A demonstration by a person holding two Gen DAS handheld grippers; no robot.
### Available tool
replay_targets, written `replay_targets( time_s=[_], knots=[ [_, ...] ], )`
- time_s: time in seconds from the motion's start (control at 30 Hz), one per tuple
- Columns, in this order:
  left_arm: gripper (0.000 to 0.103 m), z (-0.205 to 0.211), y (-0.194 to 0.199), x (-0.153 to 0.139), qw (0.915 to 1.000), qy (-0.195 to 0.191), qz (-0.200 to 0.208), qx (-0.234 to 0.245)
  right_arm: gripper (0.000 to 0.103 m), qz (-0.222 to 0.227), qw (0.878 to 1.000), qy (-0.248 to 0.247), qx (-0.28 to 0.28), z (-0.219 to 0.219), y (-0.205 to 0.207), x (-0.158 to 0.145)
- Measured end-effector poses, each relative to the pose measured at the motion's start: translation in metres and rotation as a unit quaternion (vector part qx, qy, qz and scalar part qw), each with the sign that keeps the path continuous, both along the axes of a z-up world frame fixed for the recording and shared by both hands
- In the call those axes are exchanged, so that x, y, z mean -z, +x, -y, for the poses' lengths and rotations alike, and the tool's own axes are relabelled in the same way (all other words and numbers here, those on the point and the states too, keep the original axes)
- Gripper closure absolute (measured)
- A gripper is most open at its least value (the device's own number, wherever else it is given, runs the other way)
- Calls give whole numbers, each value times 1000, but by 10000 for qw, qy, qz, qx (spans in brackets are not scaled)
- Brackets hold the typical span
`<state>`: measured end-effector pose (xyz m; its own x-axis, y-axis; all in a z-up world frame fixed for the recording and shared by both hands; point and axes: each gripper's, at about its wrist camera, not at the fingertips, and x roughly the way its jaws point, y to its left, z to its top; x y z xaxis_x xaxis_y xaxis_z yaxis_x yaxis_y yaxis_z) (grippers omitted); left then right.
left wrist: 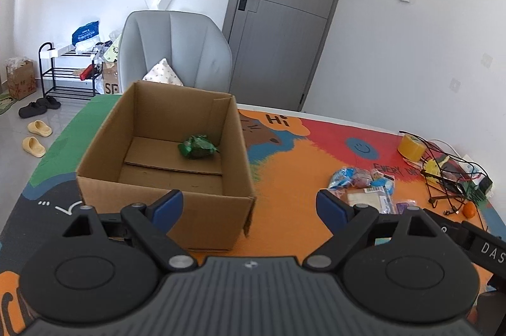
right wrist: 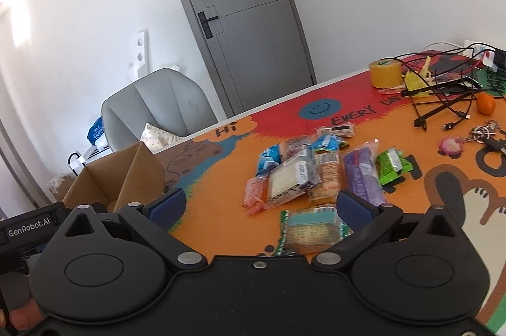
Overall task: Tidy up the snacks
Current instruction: 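Grasp the teal-labelled cake pack with the left tool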
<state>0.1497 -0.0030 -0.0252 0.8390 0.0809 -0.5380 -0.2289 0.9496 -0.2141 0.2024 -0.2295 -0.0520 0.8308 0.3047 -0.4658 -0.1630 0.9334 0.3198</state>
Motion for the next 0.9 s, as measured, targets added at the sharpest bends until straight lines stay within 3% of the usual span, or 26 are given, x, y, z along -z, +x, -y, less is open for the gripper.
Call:
replay_targets(
  time_s=[0.33, 0.9],
  knots=[
    [13, 46, 16, 8, 9992, -10, -51, 392, 0, -145, 9988, 61, 460, 51, 1, 13],
    [13, 119, 57, 40, 9935, 76, -494, 1023, 2, -458, 9950, 124, 876, 109, 14, 42]
  ],
)
